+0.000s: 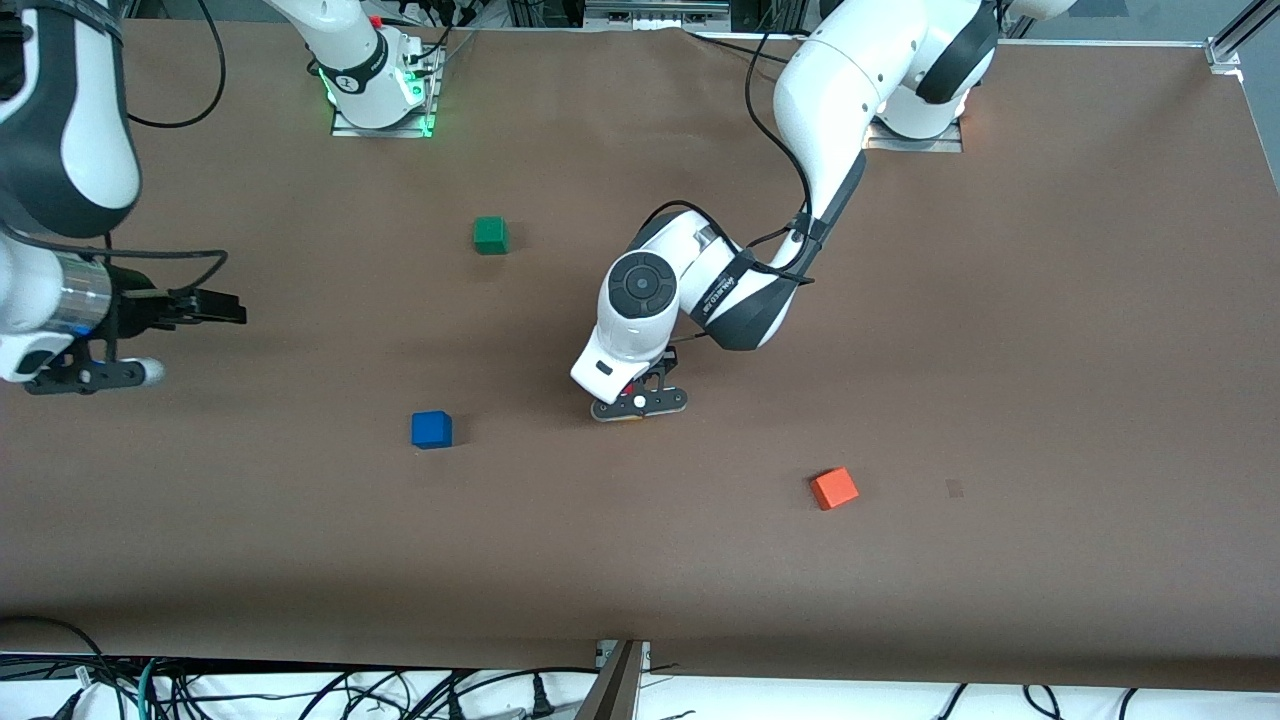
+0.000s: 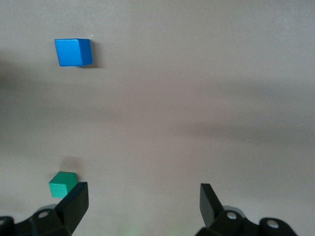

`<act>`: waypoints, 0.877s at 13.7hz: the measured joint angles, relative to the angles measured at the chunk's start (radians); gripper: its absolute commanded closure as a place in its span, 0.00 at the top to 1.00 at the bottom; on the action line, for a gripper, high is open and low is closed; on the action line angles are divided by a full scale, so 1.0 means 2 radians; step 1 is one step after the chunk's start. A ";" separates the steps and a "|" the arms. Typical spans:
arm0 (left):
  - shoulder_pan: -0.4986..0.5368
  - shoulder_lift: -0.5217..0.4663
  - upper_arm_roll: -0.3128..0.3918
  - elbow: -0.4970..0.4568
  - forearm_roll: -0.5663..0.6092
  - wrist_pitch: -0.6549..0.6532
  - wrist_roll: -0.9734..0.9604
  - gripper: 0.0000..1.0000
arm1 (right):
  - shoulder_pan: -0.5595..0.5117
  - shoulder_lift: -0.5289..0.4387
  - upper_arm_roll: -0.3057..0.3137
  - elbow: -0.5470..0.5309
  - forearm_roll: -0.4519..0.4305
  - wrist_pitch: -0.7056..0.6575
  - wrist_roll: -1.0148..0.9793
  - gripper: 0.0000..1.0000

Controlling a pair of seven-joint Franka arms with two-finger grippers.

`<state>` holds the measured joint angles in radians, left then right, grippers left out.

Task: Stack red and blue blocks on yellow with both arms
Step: 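Reach the right gripper toward the blue cube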

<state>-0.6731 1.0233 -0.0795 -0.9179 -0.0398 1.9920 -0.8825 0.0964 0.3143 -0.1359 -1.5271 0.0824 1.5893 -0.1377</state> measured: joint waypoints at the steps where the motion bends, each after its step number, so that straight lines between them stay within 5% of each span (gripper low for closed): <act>1: 0.000 0.000 0.000 0.001 0.000 0.000 0.000 0.11 | 0.001 0.002 0.000 0.000 0.000 0.000 0.000 1.00; 2: 0.000 0.000 0.000 0.001 0.000 0.000 0.000 0.22 | 0.003 0.004 0.000 0.001 0.000 0.001 0.000 1.00; 7: -0.001 0.004 0.000 0.001 0.000 0.000 0.000 0.28 | 0.037 0.005 0.002 -0.003 0.009 0.045 0.038 1.00; 8: -0.001 0.004 0.000 0.002 0.000 0.000 0.000 0.44 | 0.042 0.005 0.003 -0.013 0.013 0.065 0.051 1.00; 10: -0.002 0.006 0.001 0.003 0.000 0.002 0.000 1.00 | 0.047 0.007 0.010 -0.038 0.015 0.107 0.074 1.00; 12: -0.002 0.008 0.002 0.003 0.000 0.004 0.000 1.00 | 0.048 0.007 0.015 -0.067 0.015 0.146 0.101 1.00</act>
<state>-0.6762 1.0386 -0.0761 -0.9113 -0.0398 2.0008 -0.8828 0.1919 0.3283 -0.1053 -1.6619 0.1130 1.8808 0.0642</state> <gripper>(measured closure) 0.308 0.000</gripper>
